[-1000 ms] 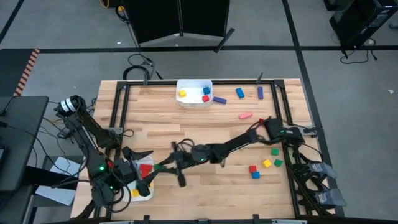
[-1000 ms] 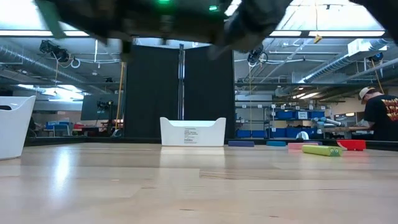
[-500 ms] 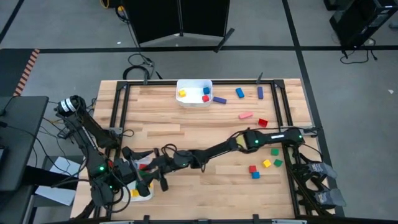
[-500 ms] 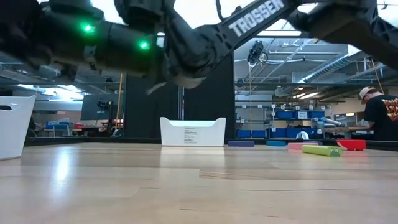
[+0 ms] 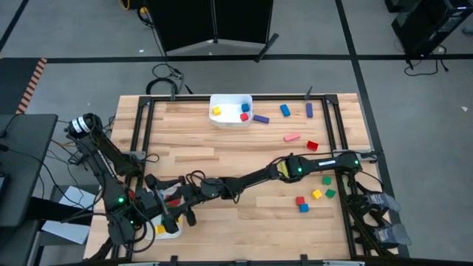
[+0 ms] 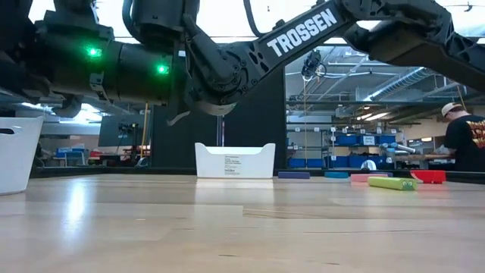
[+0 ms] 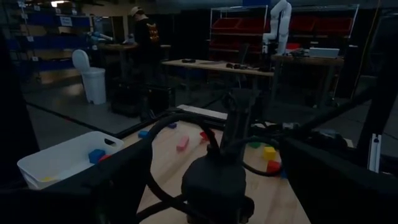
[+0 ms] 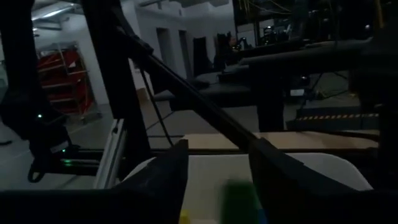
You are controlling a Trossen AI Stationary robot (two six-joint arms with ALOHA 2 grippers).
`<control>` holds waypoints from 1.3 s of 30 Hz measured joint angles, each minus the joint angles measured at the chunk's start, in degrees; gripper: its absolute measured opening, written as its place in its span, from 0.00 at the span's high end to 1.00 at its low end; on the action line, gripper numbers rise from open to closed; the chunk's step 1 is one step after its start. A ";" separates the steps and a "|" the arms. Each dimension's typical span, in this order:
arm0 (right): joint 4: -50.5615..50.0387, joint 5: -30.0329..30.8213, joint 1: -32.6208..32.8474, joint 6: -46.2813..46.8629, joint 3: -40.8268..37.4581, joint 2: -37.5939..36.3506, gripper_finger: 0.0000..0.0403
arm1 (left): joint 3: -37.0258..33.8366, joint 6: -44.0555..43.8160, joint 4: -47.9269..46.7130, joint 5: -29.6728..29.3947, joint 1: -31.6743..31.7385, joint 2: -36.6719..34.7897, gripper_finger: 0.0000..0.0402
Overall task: Sort blocks by size
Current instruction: Put the light green rectangular block into the bottom white bin
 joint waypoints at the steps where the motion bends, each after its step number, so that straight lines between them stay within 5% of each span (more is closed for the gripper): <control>1: 0.06 0.19 -0.01 -0.05 0.00 0.00 0.53 | 0.00 -0.02 -0.03 0.00 0.00 0.00 0.10; 10: 7.47 6.62 -0.17 -1.72 -2.65 -0.02 0.59 | 0.00 -0.34 0.29 0.02 -0.02 0.00 0.10; 19: 13.37 7.56 -2.18 -1.94 -13.40 -4.61 0.72 | 0.00 -2.45 0.03 1.02 -0.04 0.64 0.10; 29: 24.33 18.98 -2.70 -17.79 -53.15 -33.24 0.81 | 0.00 -3.03 -0.02 7.03 3.42 2.95 0.10; 39: 23.19 44.62 1.91 -22.59 -93.22 -65.97 0.87 | 0.00 -8.16 0.10 23.96 17.21 7.64 0.10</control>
